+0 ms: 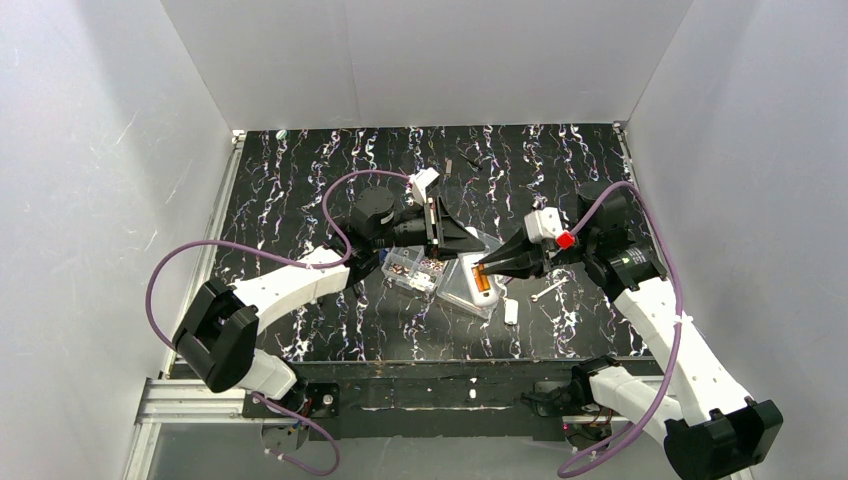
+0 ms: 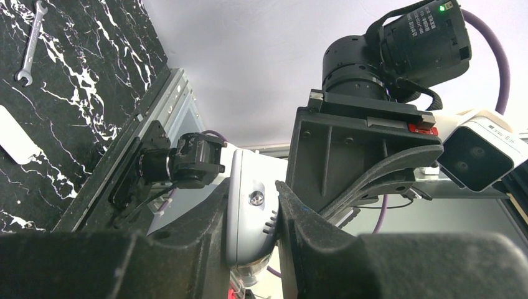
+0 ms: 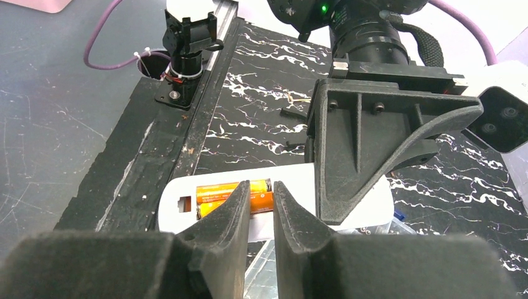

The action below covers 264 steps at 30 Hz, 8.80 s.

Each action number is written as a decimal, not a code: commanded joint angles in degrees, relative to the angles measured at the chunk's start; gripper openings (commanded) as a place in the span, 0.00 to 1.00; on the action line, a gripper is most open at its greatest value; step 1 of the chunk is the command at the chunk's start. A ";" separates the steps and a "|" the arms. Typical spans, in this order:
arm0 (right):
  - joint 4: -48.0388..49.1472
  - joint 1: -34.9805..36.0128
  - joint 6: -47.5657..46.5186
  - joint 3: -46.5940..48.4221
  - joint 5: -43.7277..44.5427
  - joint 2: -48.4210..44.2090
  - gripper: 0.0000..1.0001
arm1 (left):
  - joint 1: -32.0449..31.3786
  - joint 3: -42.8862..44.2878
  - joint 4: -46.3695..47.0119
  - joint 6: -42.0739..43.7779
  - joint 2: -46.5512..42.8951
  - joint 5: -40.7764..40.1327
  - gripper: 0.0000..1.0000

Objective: Load the batteries into the remote control

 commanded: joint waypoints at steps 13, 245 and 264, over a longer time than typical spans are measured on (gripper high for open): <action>-7.37 -0.23 -2.22 -0.93 0.46 -1.22 0.24 | 0.00 3.65 6.08 -0.92 -2.73 0.59 0.00; -15.90 15.73 79.81 -12.74 84.30 25.42 0.51 | 4.35 -3.10 -7.45 10.88 -4.86 -7.63 0.00; -16.62 16.73 79.27 -13.22 85.16 28.26 0.31 | 4.35 -3.75 -6.92 10.62 -4.77 -7.80 0.00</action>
